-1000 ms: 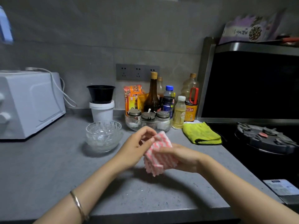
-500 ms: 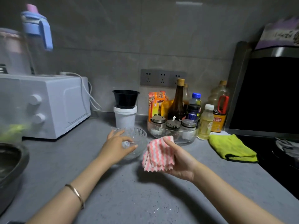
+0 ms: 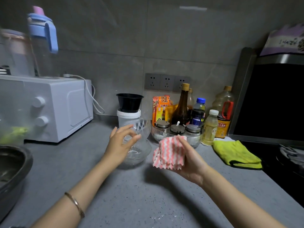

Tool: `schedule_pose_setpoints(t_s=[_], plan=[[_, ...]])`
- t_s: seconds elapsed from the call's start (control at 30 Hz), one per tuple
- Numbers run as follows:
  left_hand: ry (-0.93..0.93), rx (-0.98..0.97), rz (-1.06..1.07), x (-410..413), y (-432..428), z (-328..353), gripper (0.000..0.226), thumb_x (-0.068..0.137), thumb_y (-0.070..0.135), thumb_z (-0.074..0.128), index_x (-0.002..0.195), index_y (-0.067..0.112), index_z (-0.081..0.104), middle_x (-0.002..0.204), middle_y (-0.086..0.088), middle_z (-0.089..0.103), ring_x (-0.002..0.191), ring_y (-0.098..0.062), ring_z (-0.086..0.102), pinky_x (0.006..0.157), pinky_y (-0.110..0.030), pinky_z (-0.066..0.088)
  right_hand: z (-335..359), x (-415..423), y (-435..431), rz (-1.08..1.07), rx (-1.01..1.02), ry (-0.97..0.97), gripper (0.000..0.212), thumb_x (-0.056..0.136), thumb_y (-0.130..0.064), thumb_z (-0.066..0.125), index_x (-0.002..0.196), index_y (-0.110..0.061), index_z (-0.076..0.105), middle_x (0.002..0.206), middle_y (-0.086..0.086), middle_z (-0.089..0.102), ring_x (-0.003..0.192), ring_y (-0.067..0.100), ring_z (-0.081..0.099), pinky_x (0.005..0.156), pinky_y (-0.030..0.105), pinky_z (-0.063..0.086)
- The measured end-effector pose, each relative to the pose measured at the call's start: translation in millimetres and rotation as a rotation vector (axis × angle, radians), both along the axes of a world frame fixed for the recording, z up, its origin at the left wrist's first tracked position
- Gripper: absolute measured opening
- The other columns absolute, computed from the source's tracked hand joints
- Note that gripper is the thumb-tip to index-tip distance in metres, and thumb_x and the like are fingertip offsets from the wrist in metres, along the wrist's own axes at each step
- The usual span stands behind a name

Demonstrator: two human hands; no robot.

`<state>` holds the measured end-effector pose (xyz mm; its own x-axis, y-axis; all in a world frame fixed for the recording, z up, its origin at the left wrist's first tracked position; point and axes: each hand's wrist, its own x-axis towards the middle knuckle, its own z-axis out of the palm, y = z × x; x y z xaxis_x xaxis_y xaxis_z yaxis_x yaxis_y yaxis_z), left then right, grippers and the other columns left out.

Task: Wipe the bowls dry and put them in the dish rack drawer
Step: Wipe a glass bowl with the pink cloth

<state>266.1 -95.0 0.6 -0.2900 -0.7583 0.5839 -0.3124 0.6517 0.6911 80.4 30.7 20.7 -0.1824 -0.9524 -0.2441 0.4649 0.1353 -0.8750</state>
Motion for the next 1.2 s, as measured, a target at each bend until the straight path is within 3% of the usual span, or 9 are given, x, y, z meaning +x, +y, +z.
schedule_pose_setpoints(t_s=[0.17,0.3,0.4,0.57,0.7,0.8,0.93,1.03,1.2], plan=[[0.376,0.24,-0.198,-1.7,45.5,38.0,0.023,0.084,0.041,0.057,0.068,0.027,0.062,0.092,0.007,0.071,0.09,0.001,0.061,0.077,-0.006,0.041,25.5,-7.8,7.8,-0.113,-0.238,-0.038,0.051,0.094,-0.047,0.044,0.118,-0.005,0.056,0.103,0.018,0.071,0.097,0.028,0.067,0.077,0.039,0.052],[0.49,0.316,-0.247,-9.4,70.3,40.3,0.027,0.085,0.038,0.053,0.073,0.016,0.064,0.056,0.014,0.059,0.055,0.005,0.051,0.057,-0.005,0.04,43.4,-4.3,13.8,-0.245,-0.447,0.086,0.05,0.093,-0.047,0.044,0.125,-0.011,0.055,0.119,0.014,0.065,0.108,0.026,0.063,0.092,0.041,0.049],[0.533,0.457,-0.209,-21.4,83.2,32.2,0.03,0.091,0.036,0.054,0.069,0.015,0.06,0.049,0.015,0.05,0.045,0.003,0.044,0.048,-0.006,0.036,46.4,13.2,16.9,-0.304,-0.59,0.485,0.053,0.089,-0.051,0.051,0.125,-0.013,0.054,0.127,0.015,0.058,0.118,0.035,0.054,0.101,0.051,0.042],[0.633,0.573,-0.196,-33.6,97.0,23.9,0.036,0.092,0.043,0.049,0.084,0.016,0.07,0.069,0.002,0.07,0.066,-0.01,0.064,0.055,-0.019,0.047,1.0,38.7,28.3,-0.163,-0.824,1.372,0.057,0.092,-0.065,0.024,0.141,-0.039,0.038,0.148,-0.021,0.032,0.139,0.001,0.026,0.113,0.032,0.023],[0.629,0.66,-0.047,-35.5,97.8,11.6,0.048,0.095,0.053,0.037,0.096,0.016,0.068,0.088,-0.008,0.073,0.086,-0.022,0.069,0.068,-0.033,0.055,-12.3,46.6,27.4,-0.407,-0.849,1.781,0.046,0.095,-0.049,0.039,0.136,-0.03,0.046,0.135,-0.009,0.047,0.127,0.011,0.042,0.114,0.035,0.022],[0.646,0.634,-0.066,-37.4,103.4,10.3,0.044,0.098,0.043,0.039,0.086,0.013,0.067,0.073,-0.003,0.071,0.066,-0.009,0.069,0.051,-0.019,0.05,-9.3,50.3,22.4,-0.416,-0.798,1.793,0.043,0.094,-0.049,0.038,0.129,-0.03,0.054,0.131,-0.006,0.053,0.122,0.012,0.047,0.108,0.033,0.03],[0.607,0.492,-0.018,-33.7,109.1,11.4,0.051,0.099,0.036,0.04,0.056,0.011,0.051,0.04,0.008,0.045,0.035,0.0,0.041,0.038,-0.011,0.033,-1.1,41.9,12.3,-0.328,-0.68,1.325,0.045,0.094,-0.051,0.03,0.126,-0.036,0.057,0.123,-0.018,0.058,0.114,-0.005,0.05,0.095,0.034,0.046],[0.654,0.475,0.036,-27.1,104.8,12.5,0.053,0.1,0.035,0.04,0.053,0.012,0.045,0.035,0.009,0.039,0.034,0.0,0.037,0.037,-0.011,0.03,-12.0,42.8,17.9,-0.305,-0.745,1.174,0.044,0.098,-0.047,0.025,0.137,-0.039,0.043,0.135,-0.02,0.049,0.126,-0.005,0.042,0.105,0.032,0.04],[0.626,0.508,0.016,-29.1,96.6,8.0,0.046,0.1,0.031,0.042,0.059,0.013,0.055,0.044,0.009,0.054,0.047,-0.005,0.05,0.049,-0.018,0.04,-33.1,60.1,30.4,-0.399,-0.829,1.712,0.045,0.102,-0.04,0.023,0.146,-0.033,0.031,0.149,-0.008,0.035,0.14,0.011,0.026,0.115,0.036,0.023]])
